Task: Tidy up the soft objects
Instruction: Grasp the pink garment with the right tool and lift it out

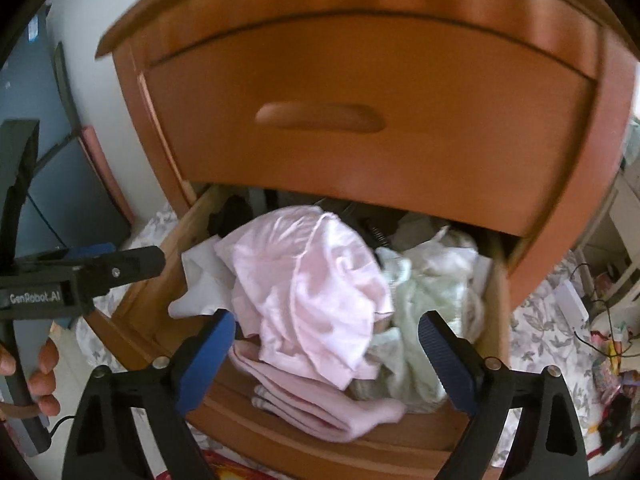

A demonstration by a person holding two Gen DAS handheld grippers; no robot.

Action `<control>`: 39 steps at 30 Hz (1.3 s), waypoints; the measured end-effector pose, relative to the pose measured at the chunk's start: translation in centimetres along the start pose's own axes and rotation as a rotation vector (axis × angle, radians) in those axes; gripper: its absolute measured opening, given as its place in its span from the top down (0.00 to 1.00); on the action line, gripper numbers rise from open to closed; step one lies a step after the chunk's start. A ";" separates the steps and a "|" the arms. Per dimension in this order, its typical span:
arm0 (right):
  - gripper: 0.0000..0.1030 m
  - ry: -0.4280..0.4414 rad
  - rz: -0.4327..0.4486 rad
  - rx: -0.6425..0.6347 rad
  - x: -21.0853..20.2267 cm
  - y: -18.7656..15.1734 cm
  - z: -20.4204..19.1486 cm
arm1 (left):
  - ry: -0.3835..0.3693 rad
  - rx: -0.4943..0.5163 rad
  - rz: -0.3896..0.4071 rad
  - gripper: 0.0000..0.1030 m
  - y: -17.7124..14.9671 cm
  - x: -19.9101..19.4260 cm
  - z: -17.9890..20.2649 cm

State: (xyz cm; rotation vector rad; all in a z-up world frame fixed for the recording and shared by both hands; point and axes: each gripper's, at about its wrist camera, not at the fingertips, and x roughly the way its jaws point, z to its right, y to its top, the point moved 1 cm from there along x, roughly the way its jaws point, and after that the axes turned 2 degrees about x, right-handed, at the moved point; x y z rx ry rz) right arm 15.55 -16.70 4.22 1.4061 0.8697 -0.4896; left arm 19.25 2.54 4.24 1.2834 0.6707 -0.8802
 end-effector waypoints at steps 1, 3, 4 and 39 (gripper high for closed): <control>0.12 -0.004 -0.014 -0.007 0.5 0.1 -0.3 | 0.001 -0.007 -0.006 0.00 0.0 0.3 -0.2; 0.15 -0.012 -0.047 -0.022 1.7 0.3 -1.0 | -0.007 -0.022 -0.018 0.01 0.0 0.7 -0.7; 0.17 -0.017 -0.065 -0.031 2.3 0.4 -1.3 | -0.012 -0.032 -0.023 0.01 0.1 0.8 -1.0; 0.92 -0.075 0.013 0.088 2.1 1.4 2.8 | -0.108 0.025 -0.104 0.02 -0.8 2.2 2.2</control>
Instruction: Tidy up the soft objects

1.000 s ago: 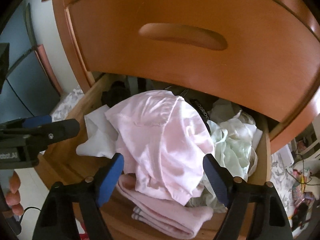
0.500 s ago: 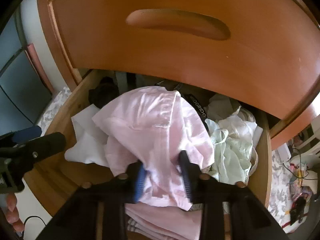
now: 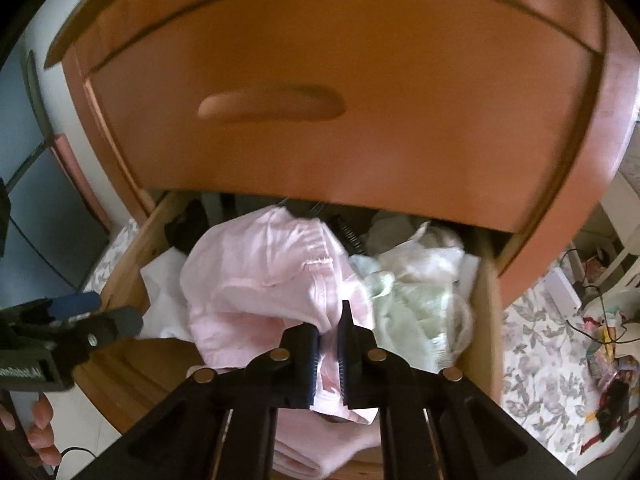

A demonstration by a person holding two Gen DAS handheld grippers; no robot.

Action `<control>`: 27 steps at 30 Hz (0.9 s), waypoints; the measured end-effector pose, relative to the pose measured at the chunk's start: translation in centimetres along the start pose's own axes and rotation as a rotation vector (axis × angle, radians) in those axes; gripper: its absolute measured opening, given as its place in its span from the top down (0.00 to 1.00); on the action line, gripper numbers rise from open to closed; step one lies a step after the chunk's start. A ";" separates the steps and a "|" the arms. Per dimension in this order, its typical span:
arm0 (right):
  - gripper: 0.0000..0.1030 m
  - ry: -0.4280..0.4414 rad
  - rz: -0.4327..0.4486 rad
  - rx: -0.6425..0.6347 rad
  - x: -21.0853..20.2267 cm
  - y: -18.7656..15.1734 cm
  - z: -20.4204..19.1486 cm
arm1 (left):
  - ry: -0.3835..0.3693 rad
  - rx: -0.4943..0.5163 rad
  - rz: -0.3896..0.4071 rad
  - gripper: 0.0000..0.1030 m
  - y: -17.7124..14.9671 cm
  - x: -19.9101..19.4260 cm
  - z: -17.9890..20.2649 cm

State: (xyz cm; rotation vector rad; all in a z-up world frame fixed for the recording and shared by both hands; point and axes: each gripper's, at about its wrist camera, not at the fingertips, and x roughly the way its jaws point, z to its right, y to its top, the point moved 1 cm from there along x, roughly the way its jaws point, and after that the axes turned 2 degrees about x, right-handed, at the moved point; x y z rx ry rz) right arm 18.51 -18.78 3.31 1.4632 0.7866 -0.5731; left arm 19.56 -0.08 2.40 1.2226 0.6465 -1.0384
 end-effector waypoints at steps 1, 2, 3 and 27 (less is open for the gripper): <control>0.92 -0.001 0.009 0.007 -0.6 0.0 0.3 | -0.008 0.013 -0.011 0.02 0.0 0.2 0.4; 0.92 -0.004 0.022 0.013 -0.9 0.1 0.6 | -0.017 0.025 -0.025 0.02 0.0 0.5 0.8; 0.92 -0.006 0.030 0.015 -1.3 0.0 0.9 | -0.023 0.031 -0.037 0.02 0.0 0.7 1.1; 0.92 -0.016 0.363 0.131 -11.8 1.5 7.7 | -0.067 -0.016 -0.123 0.18 1.3 3.5 4.2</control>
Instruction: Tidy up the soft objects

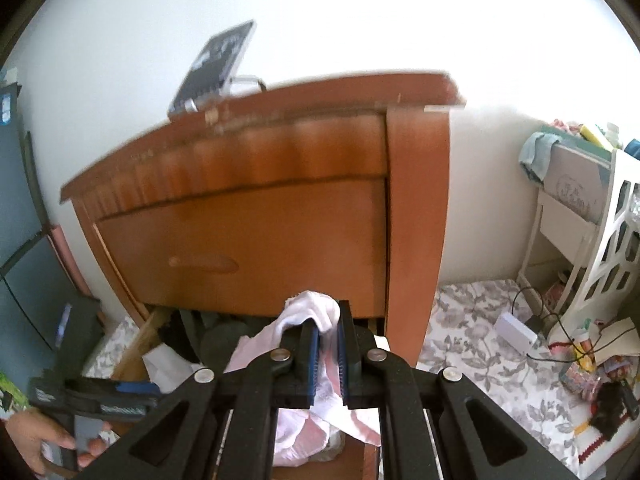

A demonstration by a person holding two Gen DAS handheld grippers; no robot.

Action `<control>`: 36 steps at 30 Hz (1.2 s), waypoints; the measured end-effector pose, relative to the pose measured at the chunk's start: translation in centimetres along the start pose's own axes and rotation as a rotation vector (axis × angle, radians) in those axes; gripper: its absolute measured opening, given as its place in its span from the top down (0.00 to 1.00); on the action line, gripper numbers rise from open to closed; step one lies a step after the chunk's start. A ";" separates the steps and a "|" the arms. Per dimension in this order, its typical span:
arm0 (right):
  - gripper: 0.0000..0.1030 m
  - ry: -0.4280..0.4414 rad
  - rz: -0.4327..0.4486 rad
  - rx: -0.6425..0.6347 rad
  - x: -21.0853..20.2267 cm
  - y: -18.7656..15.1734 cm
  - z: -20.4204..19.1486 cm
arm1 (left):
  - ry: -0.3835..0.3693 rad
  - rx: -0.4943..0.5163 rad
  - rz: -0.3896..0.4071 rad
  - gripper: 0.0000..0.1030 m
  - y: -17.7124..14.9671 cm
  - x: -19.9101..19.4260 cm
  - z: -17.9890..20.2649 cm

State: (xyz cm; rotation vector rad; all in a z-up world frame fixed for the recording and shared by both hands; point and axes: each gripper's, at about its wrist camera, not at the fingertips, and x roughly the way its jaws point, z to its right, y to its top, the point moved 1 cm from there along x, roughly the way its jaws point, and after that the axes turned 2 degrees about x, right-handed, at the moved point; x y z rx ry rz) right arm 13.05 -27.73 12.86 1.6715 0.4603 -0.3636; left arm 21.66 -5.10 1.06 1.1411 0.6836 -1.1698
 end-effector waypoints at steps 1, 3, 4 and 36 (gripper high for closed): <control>0.92 0.005 0.009 0.002 -0.4 0.2 0.1 | -0.005 0.001 -0.005 0.18 0.0 0.2 0.2; 0.92 0.016 0.042 0.007 -1.4 1.0 0.0 | -0.018 0.005 -0.020 0.18 -0.1 0.2 0.3; 0.92 0.022 0.060 0.011 -2.0 1.4 0.0 | -0.020 0.006 -0.027 0.18 -0.2 0.2 0.4; 0.92 0.081 0.113 -0.039 -4.6 3.2 -0.9 | 0.048 -0.050 -0.032 0.38 3.0 1.9 0.1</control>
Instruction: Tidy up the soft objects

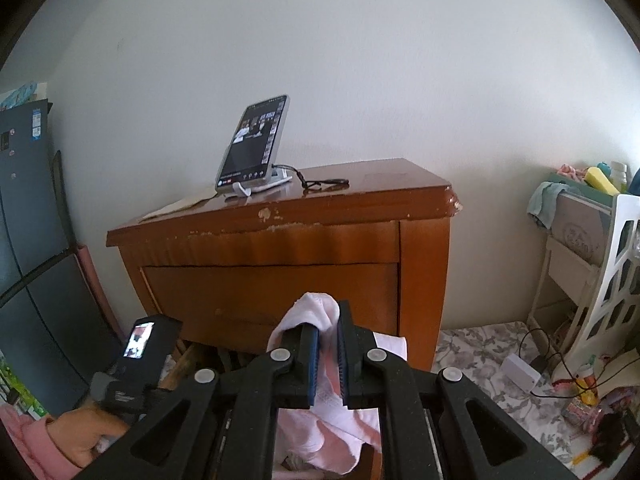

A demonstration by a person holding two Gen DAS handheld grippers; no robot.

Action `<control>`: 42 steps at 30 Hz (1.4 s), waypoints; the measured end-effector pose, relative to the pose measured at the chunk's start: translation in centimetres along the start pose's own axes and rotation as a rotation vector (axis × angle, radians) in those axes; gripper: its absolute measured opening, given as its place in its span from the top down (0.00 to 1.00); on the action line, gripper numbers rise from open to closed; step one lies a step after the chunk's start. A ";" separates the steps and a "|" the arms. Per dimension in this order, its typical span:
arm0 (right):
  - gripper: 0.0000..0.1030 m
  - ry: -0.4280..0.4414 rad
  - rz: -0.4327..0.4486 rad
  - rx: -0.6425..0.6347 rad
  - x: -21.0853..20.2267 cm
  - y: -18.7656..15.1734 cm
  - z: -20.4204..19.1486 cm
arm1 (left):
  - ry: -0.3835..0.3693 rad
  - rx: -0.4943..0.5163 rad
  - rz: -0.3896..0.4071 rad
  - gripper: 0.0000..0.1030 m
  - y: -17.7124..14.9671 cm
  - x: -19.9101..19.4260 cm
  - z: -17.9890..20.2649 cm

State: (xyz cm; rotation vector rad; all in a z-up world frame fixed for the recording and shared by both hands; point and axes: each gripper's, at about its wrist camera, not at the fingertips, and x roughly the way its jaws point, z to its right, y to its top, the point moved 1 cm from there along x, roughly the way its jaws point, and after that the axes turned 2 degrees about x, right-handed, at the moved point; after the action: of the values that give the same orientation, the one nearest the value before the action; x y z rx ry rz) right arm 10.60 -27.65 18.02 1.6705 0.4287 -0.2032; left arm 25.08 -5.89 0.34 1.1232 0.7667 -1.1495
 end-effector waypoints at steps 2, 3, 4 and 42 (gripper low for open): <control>0.92 -0.001 -0.008 0.003 0.3 -0.2 0.2 | 0.004 -0.014 -0.021 0.41 0.0 0.9 -0.5; 0.92 -0.001 -0.012 0.006 0.4 -0.3 0.3 | 0.008 -0.010 -0.028 0.42 0.0 1.2 -0.5; 0.92 0.000 -0.017 0.009 0.6 -0.4 0.4 | 0.011 -0.004 -0.031 0.42 0.0 1.4 -0.4; 0.92 0.009 -0.075 0.057 0.5 -1.9 0.2 | -0.258 -0.004 0.125 0.89 -4.6 -0.2 -1.3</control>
State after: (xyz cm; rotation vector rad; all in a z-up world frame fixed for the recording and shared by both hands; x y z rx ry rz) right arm 10.35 -27.57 16.03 1.7128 0.4972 -0.2652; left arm 20.68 -4.65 -1.16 0.9818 0.4917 -1.1589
